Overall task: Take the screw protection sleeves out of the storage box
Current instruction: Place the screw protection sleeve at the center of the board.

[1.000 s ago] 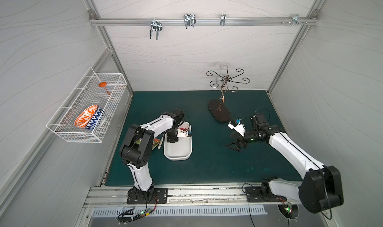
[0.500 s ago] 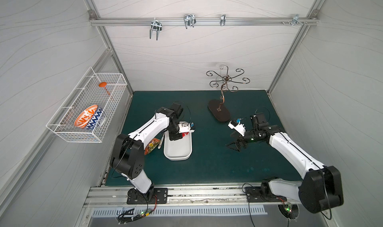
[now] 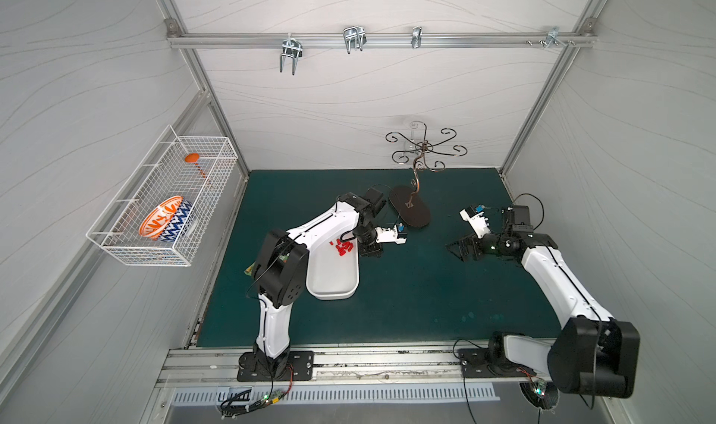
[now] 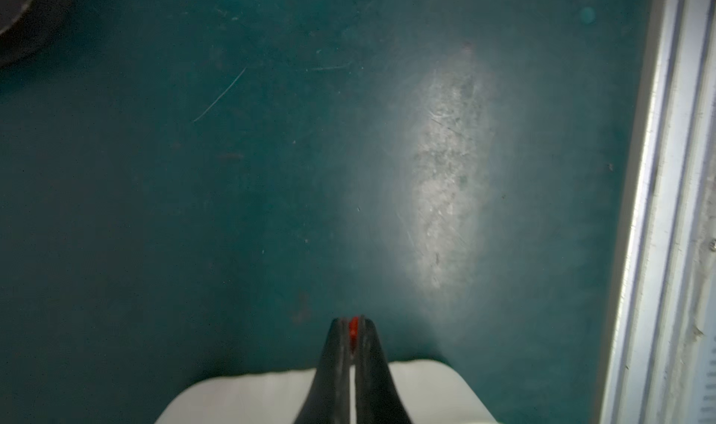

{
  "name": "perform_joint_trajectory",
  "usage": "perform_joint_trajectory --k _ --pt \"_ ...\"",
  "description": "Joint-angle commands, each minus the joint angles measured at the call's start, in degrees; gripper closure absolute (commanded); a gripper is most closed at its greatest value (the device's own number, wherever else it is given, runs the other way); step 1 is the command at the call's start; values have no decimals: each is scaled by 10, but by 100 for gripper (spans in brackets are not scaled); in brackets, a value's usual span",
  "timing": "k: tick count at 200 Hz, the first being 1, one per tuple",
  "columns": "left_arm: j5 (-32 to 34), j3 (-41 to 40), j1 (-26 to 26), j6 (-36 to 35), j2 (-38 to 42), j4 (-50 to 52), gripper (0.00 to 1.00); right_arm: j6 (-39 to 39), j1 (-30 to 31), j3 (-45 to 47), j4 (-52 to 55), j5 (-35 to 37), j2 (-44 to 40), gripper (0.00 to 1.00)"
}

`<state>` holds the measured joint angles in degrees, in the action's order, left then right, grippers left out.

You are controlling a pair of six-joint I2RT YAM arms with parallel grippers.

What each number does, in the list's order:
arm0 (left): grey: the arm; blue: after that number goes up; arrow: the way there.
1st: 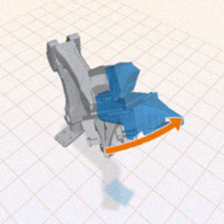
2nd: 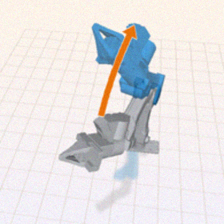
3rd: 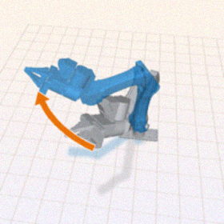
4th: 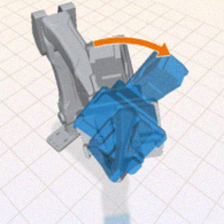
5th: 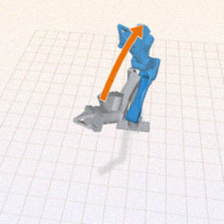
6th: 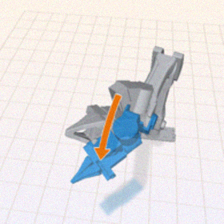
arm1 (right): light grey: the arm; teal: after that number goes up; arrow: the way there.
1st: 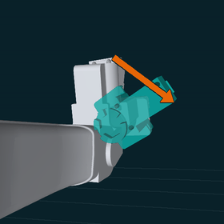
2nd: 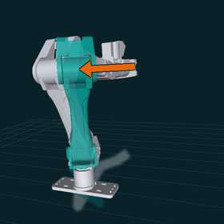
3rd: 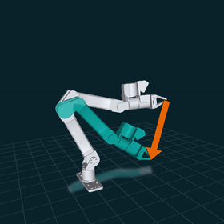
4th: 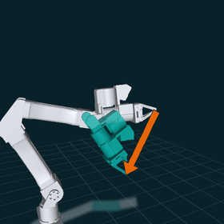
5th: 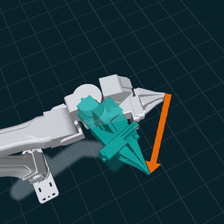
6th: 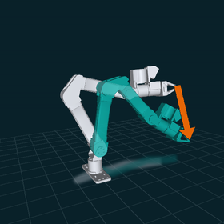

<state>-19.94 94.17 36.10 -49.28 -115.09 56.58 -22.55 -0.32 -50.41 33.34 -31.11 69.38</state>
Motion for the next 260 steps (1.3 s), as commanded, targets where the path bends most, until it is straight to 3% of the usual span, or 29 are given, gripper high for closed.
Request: perform_joint_trajectory --k 1,34,69,119,170,215,260 --pt "13 42 10 23 -38 -33 100 8 -2 -7 -6 22 -18 1" --pt "47 57 26 39 -87 -68 100 9 -1 -7 -4 15 -15 1" --pt "80 89 35 41 -129 -63 94 8 -1 -8 -3 8 -13 1" --pt "76 112 38 55 -138 -51 75 7 0 -7 -2 0 -13 1" --pt "70 112 39 59 -118 -37 61 7 0 -7 -1 -5 -10 1" --pt "76 102 38 53 -112 -33 57 4 0 -6 -2 -7 -8 1" --pt "41 60 33 60 -23 -31 45 -4 4 -10 4 -14 -2 1"
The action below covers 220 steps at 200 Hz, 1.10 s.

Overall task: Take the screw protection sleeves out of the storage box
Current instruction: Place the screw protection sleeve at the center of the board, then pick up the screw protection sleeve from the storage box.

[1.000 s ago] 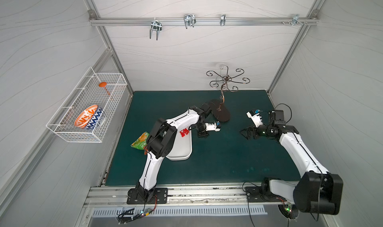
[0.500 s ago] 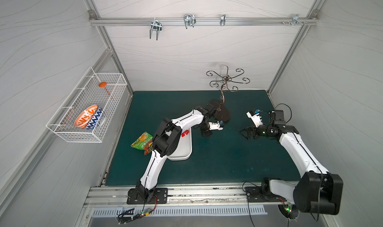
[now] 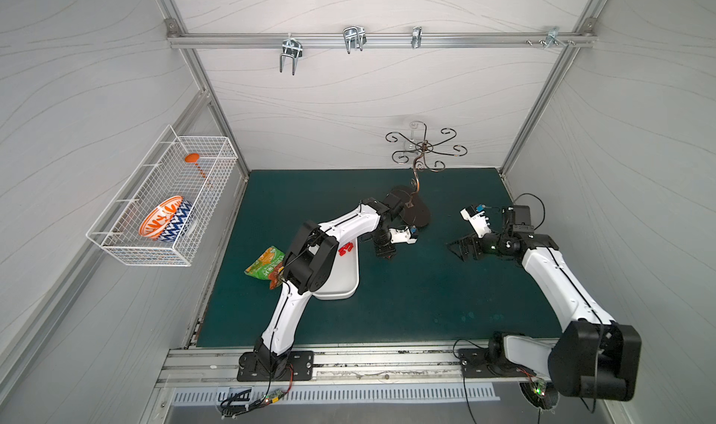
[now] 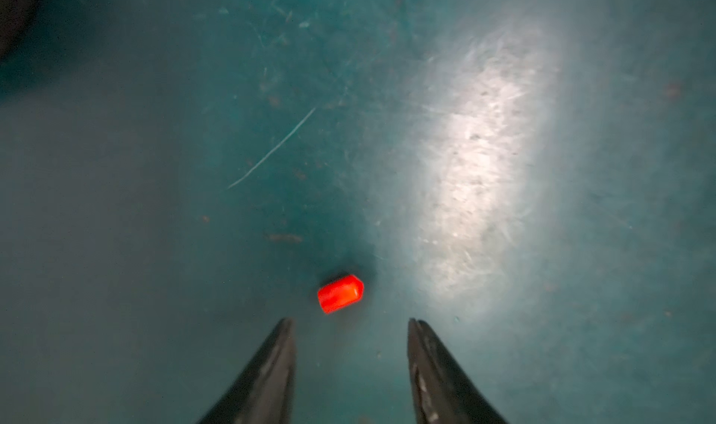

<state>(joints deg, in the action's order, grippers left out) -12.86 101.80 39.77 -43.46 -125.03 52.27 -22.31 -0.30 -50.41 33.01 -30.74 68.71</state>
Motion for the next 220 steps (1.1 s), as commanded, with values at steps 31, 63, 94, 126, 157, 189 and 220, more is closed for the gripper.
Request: perform_joint_trajectory --k 31,63,94,126,157,189,220 --pt "-52 -89 -30 6 170 7 42 -52 67 -28 37 -6 -4 1" --pt "-63 -190 -89 12 273 -19 42 -150 184 -73 95 14 11 1" --pt "-65 -286 -174 -32 346 -66 44 -172 222 -134 108 -73 64 1" --pt "-31 -331 -230 -147 356 -104 47 -112 253 -136 23 -107 109 1" --pt "7 -309 -252 -287 312 -83 50 -88 246 -85 -33 -117 101 1" --pt "32 -288 -254 -392 272 -83 55 -66 208 -64 -54 -154 89 1" --pt "37 -234 -254 -413 221 -67 59 -63 185 -64 -51 -176 93 1"
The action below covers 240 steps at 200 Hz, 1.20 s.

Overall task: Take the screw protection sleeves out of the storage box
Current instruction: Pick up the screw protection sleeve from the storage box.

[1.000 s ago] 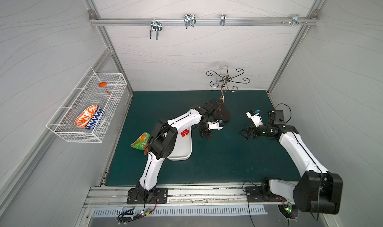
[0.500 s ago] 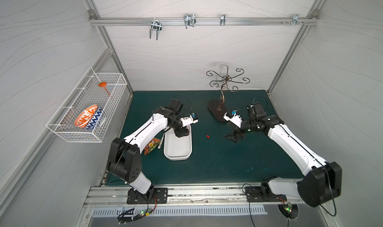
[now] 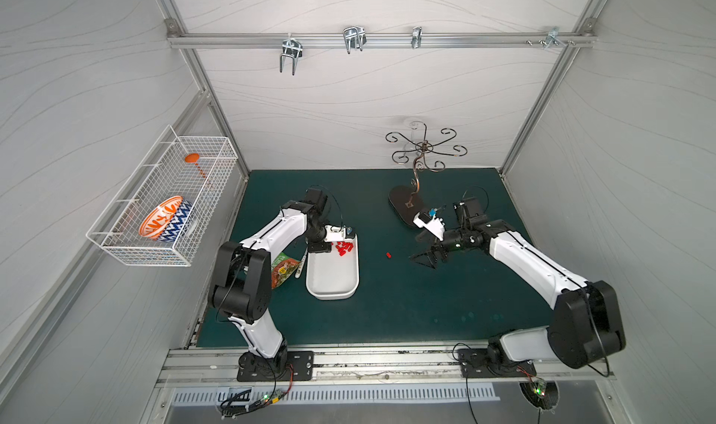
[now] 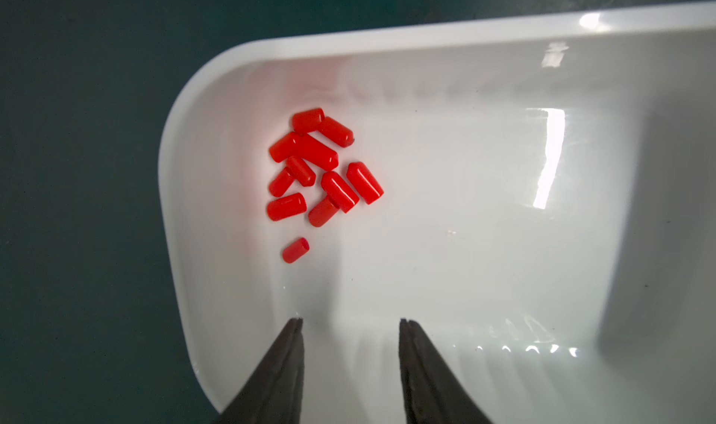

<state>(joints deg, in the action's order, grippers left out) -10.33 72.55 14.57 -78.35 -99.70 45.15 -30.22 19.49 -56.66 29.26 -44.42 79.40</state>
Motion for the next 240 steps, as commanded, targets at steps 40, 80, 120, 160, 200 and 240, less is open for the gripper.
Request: perform_joint_trajectory --k 40,80,120,160,200,240 --pt "36 89 -2 -105 -78 27 61 16 -16 0 -13 -47 -15 1" --pt "44 108 2 -120 -106 31 61 13 -16 -3 -12 -49 -3 1" --pt "60 108 10 -133 -126 17 64 11 -16 -3 -10 -48 -2 1" --pt "70 117 17 -144 -145 5 65 10 -17 -2 -9 -48 -3 1" --pt "76 118 24 -151 -160 1 65 10 -20 -1 -8 -48 -4 1" --pt "93 107 30 -154 -172 -12 69 10 -22 -1 -7 -50 -4 1"
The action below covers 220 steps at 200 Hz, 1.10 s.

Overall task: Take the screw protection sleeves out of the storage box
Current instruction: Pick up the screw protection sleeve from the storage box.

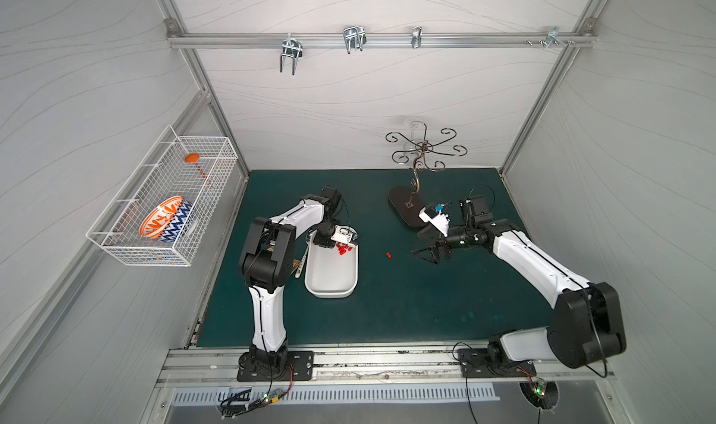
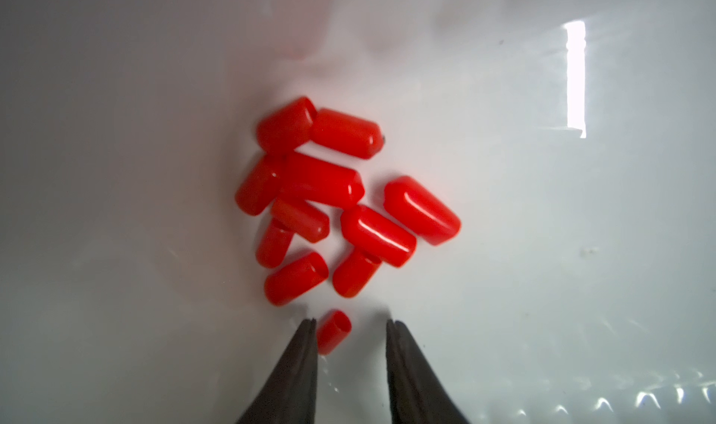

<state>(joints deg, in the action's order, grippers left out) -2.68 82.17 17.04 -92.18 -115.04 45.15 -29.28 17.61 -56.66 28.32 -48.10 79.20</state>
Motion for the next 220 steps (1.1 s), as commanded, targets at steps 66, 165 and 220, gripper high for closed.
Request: perform_joint_trajectory --k 66,165,220 --pt "46 5 6 -17 -18 8 81 1 -4 -2 2 -13 -3 1" --pt "-9 -6 7 69 45 34 100 1 -8 -2 1 -11 5 1" --pt "-47 -10 5 107 93 60 100 3 -8 -4 2 -9 10 1"
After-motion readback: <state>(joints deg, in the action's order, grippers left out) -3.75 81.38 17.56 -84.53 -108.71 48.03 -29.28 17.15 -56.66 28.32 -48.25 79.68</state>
